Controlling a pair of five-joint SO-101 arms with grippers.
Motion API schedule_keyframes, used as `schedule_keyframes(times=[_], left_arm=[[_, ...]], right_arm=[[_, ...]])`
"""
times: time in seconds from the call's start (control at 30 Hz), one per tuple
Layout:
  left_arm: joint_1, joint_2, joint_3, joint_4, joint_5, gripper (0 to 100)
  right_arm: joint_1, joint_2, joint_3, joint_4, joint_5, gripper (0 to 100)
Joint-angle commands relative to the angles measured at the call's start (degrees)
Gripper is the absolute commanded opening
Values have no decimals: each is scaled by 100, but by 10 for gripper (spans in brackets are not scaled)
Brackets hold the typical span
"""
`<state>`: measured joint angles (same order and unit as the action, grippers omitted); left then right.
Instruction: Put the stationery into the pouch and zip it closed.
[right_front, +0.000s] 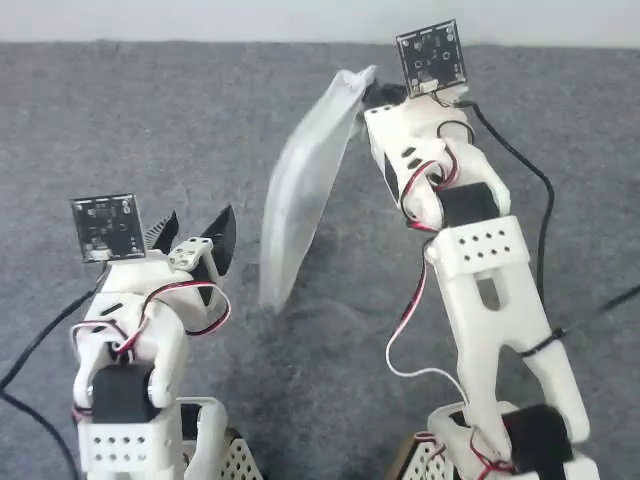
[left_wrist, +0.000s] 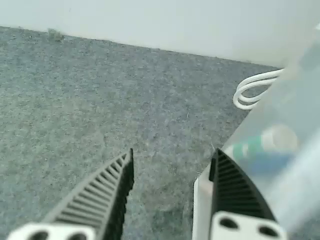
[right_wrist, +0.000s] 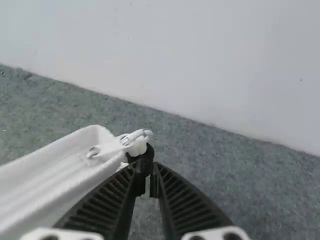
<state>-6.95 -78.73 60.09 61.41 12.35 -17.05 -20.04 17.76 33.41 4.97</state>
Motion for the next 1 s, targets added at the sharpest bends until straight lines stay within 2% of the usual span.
schedule_keyframes(times=[0.0,0.23,0.47,0.97], left_arm=[[-62,-70,-251,-35,97,235],[-62,-70,-242,-35,97,235],[-62,-70,-145,-35,97,233],[-70,-70,-145,-9,88,232]], right_arm=[[75,-558,-308,488,-9,6],[207,-1007,-299,1490,141,13],[743,-1429,-299,2897,457,153],[848,-2527,-290,4857,598,121]])
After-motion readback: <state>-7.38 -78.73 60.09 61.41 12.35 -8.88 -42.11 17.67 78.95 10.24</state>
